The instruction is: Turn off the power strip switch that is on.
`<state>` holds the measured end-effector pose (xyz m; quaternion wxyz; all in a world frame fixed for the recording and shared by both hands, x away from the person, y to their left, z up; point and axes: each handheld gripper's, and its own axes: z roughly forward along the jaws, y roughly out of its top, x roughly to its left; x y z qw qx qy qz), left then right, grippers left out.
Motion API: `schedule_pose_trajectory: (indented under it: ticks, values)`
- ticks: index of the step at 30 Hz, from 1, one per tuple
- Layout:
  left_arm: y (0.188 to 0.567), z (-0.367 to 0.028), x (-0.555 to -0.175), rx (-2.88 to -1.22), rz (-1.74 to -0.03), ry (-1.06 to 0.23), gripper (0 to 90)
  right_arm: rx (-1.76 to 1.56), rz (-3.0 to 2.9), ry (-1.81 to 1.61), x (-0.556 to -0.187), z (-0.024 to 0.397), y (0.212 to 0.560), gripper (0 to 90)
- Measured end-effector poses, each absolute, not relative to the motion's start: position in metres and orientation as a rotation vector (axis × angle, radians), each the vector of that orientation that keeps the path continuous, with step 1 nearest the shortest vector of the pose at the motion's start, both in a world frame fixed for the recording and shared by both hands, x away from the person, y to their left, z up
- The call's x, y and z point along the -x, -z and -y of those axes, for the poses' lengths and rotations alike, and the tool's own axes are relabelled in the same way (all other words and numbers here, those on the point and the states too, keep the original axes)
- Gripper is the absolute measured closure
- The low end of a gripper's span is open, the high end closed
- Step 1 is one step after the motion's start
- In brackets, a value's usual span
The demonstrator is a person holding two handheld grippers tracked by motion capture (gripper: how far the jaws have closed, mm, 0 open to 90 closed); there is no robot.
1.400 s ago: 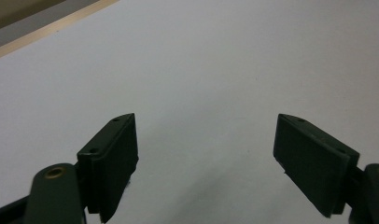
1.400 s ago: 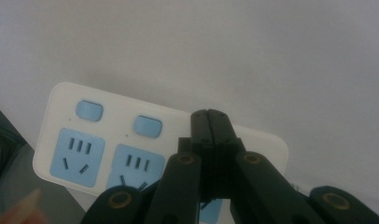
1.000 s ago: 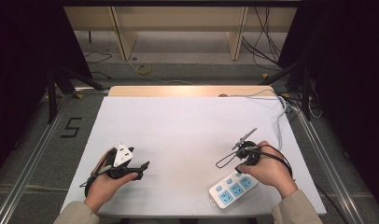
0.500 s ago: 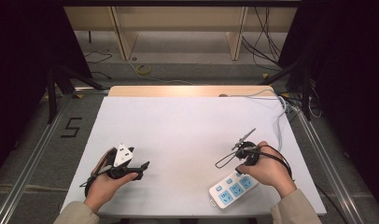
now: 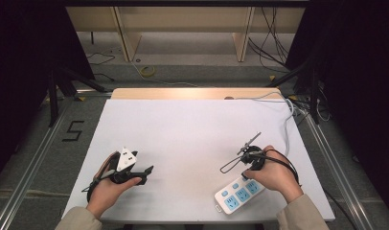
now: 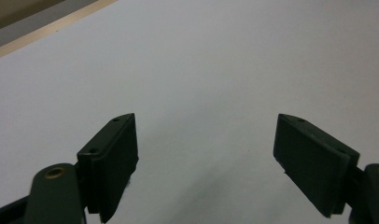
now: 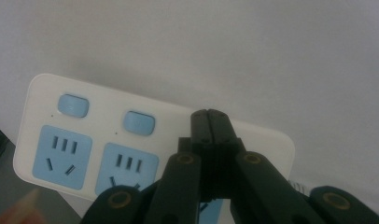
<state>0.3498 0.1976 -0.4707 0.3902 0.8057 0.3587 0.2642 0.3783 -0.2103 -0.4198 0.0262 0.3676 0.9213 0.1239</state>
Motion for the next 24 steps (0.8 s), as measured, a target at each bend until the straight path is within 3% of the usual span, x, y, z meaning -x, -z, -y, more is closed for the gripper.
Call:
schedule_pose_trajectory:
  ticks: [24]
  values:
    - [0.4707,-0.1974,-0.3498,-2.048,-0.910,-0.672,21.8,-1.129,-2.847,-0.339,-0.3794,0.2090,0.4243,90.0]
